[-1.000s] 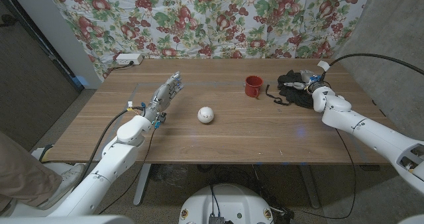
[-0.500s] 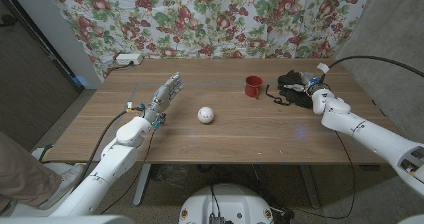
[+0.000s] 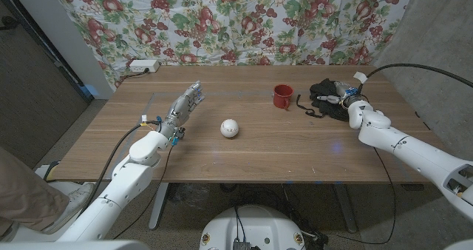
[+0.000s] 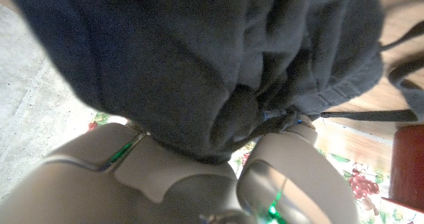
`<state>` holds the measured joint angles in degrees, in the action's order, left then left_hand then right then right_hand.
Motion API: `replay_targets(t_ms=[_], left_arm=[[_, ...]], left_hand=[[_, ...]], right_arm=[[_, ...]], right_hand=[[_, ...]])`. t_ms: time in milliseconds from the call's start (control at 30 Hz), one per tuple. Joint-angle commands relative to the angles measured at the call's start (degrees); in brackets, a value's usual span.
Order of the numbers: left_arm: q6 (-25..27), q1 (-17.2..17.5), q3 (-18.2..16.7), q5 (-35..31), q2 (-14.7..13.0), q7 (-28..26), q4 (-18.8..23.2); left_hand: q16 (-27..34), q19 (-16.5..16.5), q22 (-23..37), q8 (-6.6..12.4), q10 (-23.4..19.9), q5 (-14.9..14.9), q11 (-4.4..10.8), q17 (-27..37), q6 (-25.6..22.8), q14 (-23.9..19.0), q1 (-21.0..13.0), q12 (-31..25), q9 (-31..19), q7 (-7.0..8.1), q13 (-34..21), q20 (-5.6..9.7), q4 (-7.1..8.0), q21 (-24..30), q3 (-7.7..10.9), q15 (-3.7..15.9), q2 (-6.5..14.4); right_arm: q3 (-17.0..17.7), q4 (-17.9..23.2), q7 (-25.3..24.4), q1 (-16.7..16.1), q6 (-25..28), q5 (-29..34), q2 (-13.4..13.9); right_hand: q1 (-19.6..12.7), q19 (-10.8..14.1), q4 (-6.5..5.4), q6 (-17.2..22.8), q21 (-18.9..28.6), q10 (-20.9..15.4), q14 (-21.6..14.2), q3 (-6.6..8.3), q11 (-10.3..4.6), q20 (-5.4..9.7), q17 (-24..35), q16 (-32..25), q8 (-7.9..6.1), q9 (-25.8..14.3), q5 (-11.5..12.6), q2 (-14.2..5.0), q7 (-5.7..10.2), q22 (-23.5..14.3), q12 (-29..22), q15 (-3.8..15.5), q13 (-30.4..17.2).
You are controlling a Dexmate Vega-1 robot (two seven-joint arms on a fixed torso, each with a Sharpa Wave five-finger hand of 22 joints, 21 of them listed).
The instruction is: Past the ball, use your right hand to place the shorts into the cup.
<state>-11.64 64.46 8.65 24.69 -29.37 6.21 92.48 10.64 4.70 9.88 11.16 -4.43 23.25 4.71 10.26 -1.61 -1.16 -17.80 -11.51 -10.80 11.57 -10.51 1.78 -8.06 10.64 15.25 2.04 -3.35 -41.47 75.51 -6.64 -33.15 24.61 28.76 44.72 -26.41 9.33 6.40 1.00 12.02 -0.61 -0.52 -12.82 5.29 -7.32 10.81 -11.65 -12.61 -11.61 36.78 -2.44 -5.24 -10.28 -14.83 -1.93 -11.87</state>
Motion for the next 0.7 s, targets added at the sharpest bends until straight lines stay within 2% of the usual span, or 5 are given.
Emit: replay_targets(t_ms=[33, 367, 700], left_arm=[[-0.01, 0.31, 0.00, 0.05, -0.23, -0.27, 0.40], [-0.02, 0.20, 0.05, 0.13, -0.24, -0.23, 0.24], [0.03, 0.00, 0.13, 0.18, -0.17, -0.16, -0.05]], left_hand=[[0.15, 0.18, 0.17, 0.03, -0.11, -0.35, 0.13, 0.07, 0.42, 0.17, -0.54, -0.09, -0.09, 0.07, -0.31, 2.88, 0.00, 0.48, 0.21, 2.67, -0.06], [0.17, 0.20, 0.17, 0.06, -0.10, -0.41, 0.13, 0.07, 0.36, 0.12, -0.58, -0.08, -0.09, 0.09, -0.31, 2.96, 0.01, 0.48, 0.23, 2.71, -0.05], [0.15, 0.22, 0.17, 0.04, -0.09, -0.47, 0.21, 0.08, 0.43, 0.14, -0.62, -0.08, -0.09, 0.13, -0.31, 2.94, 0.01, 0.49, 0.25, 2.69, -0.04]], right_arm=[[-0.38, -0.99, -0.71, 0.03, 0.38, -0.05, -0.55], [-0.88, -2.09, -0.87, 0.50, 0.19, -0.24, -1.27], [-0.99, -2.91, -1.11, 0.81, 0.36, -0.71, -1.56]], right_hand=[[-0.79, -0.09, 0.36, -0.02, -0.06, -0.23, -0.19, -0.11, -0.53, 1.15, 0.05, 0.06, 0.02, -0.13, 0.58, 0.01, -0.57, -0.12, -0.41, 0.75, -0.29], [-1.25, -0.21, 0.51, -0.15, -0.20, -0.42, -0.48, -0.09, -0.50, 2.28, -0.01, 0.08, 0.10, -0.14, 0.71, -0.04, -0.93, -0.09, -0.44, 0.59, -0.27], [-1.76, -0.16, 0.63, -0.20, -0.26, -0.54, -0.54, 0.01, -0.55, 2.44, -0.04, 0.17, 0.15, -0.15, 0.85, -0.25, -1.10, -0.07, -0.43, 0.54, -0.27]])
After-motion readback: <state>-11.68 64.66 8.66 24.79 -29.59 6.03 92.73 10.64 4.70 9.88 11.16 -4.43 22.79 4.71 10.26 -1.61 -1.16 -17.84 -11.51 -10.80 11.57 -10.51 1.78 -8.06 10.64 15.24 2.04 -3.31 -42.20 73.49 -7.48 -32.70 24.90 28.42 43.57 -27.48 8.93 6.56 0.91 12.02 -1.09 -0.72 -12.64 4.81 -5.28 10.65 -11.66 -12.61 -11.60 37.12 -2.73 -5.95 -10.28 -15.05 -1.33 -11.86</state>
